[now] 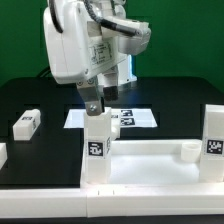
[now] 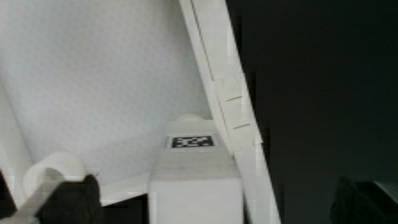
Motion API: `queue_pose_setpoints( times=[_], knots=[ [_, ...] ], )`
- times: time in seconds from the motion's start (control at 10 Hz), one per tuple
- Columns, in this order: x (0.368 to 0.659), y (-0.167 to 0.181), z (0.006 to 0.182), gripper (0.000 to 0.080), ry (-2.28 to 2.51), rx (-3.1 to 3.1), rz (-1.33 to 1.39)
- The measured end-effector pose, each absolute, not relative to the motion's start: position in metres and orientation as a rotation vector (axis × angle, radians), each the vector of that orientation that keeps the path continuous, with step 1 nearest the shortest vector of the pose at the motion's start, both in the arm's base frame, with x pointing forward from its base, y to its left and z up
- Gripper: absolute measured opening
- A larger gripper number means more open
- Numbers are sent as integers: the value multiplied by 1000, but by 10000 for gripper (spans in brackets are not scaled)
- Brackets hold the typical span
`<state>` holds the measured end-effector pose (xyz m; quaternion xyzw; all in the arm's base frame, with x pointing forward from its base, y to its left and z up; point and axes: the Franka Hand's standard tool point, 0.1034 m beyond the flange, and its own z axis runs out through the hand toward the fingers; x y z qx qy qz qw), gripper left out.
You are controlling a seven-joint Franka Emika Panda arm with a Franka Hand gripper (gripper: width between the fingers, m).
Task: Assemble desk
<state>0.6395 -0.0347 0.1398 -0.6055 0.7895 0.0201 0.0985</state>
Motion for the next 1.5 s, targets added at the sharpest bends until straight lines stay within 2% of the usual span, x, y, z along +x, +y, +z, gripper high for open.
queue_pose_setpoints(
  times=[0.4, 0.8, 0.9, 1.1, 1.2, 1.3, 1.5],
  knots=[
    [614, 32, 145, 649, 2254, -1921, 176],
    [613, 29, 142, 649, 2261, -1918, 173],
    [600, 29, 131, 649, 2266, -1914, 124],
    [553, 34, 93, 649, 2286, -1925, 46],
    [542, 37, 77, 649, 2304, -1924, 26],
    [541, 43, 71, 649, 2333, -1913, 52],
    [543, 42, 73, 649, 2316, -1925, 46]
  ],
)
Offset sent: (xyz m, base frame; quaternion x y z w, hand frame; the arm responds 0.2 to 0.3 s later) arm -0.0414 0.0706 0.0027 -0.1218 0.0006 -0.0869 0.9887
